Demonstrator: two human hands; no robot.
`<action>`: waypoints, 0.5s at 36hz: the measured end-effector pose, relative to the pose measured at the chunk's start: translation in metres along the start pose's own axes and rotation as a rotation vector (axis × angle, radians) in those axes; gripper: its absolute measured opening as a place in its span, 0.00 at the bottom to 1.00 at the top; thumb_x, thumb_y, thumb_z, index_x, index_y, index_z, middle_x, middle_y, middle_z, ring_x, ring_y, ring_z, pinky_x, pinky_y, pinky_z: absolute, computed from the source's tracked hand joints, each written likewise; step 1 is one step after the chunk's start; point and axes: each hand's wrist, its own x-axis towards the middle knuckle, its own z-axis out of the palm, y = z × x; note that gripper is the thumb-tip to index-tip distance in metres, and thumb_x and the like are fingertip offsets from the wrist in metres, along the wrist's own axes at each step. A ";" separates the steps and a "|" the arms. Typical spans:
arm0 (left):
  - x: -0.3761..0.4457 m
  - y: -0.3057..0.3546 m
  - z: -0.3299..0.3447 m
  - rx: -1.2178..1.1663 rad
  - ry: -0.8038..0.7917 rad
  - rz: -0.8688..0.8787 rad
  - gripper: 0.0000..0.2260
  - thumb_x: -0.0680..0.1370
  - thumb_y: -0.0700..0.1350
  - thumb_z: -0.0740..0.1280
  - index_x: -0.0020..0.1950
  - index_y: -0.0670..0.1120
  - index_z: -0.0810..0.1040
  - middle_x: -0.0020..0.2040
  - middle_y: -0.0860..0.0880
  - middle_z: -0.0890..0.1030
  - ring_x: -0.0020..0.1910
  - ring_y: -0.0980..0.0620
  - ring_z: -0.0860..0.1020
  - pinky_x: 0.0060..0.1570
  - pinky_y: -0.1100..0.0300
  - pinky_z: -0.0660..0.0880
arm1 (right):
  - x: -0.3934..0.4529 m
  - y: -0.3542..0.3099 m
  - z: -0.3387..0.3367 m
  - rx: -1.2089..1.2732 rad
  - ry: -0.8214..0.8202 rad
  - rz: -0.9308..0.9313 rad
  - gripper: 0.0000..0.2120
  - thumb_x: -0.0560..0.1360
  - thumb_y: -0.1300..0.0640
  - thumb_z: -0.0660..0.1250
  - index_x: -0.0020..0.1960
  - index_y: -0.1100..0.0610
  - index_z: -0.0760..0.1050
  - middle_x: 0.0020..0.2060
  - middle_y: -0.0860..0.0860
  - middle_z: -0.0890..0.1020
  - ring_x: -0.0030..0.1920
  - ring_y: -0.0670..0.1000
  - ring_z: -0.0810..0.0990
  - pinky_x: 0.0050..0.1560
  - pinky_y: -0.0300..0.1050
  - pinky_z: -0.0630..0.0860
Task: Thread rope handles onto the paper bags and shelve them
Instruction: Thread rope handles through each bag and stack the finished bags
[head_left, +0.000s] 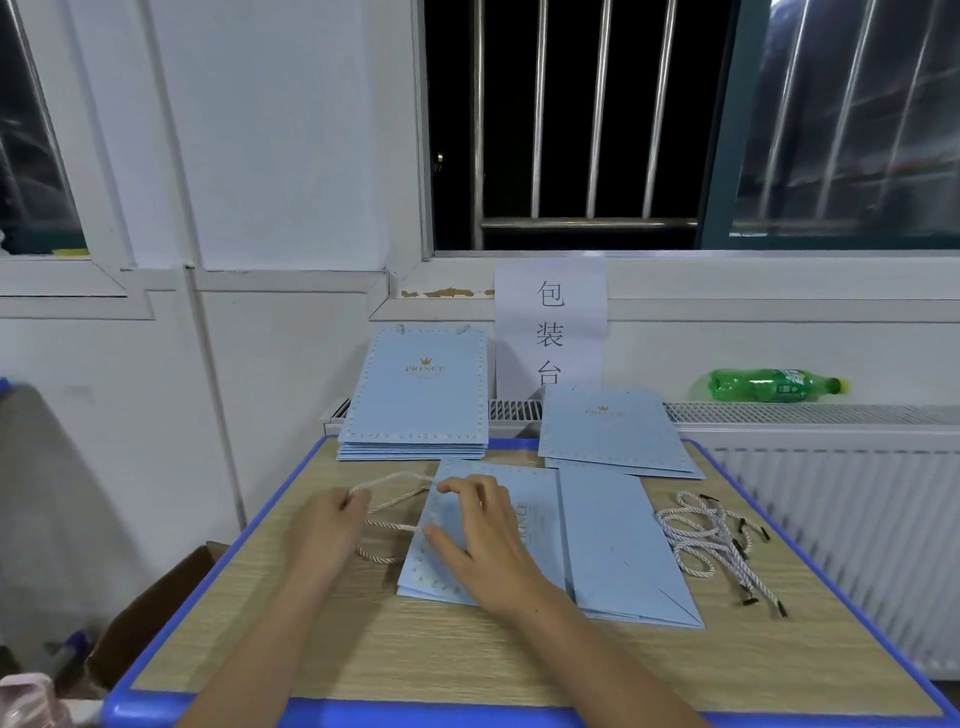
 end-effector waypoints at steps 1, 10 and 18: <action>0.000 -0.002 -0.001 0.163 -0.045 0.003 0.17 0.77 0.49 0.62 0.31 0.45 0.66 0.31 0.49 0.70 0.37 0.47 0.70 0.37 0.56 0.62 | 0.000 0.000 0.001 -0.010 -0.016 0.007 0.21 0.79 0.45 0.58 0.70 0.49 0.61 0.64 0.46 0.61 0.66 0.45 0.59 0.69 0.44 0.59; 0.004 -0.001 0.012 0.465 -0.120 0.043 0.09 0.78 0.45 0.60 0.58 0.46 0.71 0.59 0.45 0.73 0.62 0.43 0.68 0.59 0.54 0.64 | 0.000 0.002 -0.001 -0.096 -0.144 0.092 0.20 0.80 0.43 0.56 0.68 0.50 0.64 0.64 0.48 0.62 0.67 0.48 0.59 0.69 0.44 0.55; 0.026 -0.018 -0.006 0.254 -0.062 -0.058 0.13 0.75 0.36 0.56 0.46 0.52 0.74 0.50 0.45 0.79 0.51 0.44 0.76 0.53 0.50 0.71 | 0.000 0.001 -0.002 -0.207 -0.321 0.086 0.23 0.80 0.40 0.50 0.74 0.42 0.57 0.76 0.46 0.52 0.75 0.46 0.47 0.72 0.54 0.42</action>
